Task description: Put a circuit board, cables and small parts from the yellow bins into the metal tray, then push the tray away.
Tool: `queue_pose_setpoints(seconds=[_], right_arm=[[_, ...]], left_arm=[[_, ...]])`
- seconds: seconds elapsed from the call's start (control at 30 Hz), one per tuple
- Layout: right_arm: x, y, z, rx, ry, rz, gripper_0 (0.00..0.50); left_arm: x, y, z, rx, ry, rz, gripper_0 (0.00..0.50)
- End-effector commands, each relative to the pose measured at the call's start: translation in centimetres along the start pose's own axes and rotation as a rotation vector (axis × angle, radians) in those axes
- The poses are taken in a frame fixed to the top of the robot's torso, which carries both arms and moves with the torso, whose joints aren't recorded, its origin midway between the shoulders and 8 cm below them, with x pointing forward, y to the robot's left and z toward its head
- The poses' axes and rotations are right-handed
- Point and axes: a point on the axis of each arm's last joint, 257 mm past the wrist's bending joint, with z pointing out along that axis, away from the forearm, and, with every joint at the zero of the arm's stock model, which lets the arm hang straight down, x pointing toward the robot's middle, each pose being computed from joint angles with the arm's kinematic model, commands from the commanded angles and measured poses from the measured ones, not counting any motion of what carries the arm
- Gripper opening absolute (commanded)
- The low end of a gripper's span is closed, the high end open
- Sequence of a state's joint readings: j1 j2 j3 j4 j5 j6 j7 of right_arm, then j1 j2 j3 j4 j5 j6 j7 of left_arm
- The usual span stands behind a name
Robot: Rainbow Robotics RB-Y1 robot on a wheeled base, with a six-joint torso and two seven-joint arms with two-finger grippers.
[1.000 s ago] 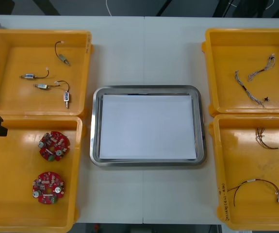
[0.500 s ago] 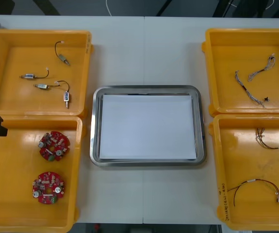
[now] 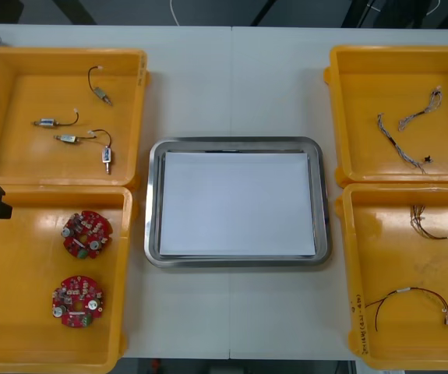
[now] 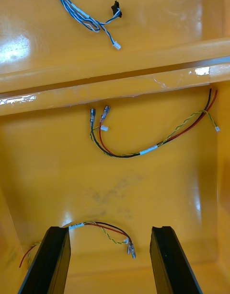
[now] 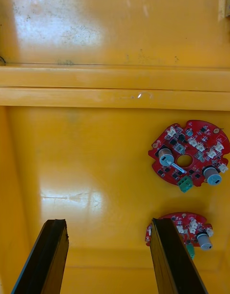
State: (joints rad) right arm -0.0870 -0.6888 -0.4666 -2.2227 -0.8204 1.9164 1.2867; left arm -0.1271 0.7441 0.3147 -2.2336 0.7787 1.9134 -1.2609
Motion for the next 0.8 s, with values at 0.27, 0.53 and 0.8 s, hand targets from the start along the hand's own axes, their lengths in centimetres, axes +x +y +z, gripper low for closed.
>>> queue_pose_setpoints(seconds=[0.27,0.53,0.8], right_arm=[[-1.3,-0.7,-1.3,0.028,-0.03,-0.075,0.481],[-2.5,-0.4,-1.8,0.031,-0.057,-0.084,0.484],[-2.5,-0.5,-1.7,0.044,-0.055,-0.085,0.482]], left_arm=[[0.3,0.5,-0.7,-0.025,-0.004,0.09,0.5],[0.3,0.5,-0.7,-0.025,-0.004,0.09,0.5],[2.1,-0.4,0.8,0.01,0.046,0.071,0.5]])
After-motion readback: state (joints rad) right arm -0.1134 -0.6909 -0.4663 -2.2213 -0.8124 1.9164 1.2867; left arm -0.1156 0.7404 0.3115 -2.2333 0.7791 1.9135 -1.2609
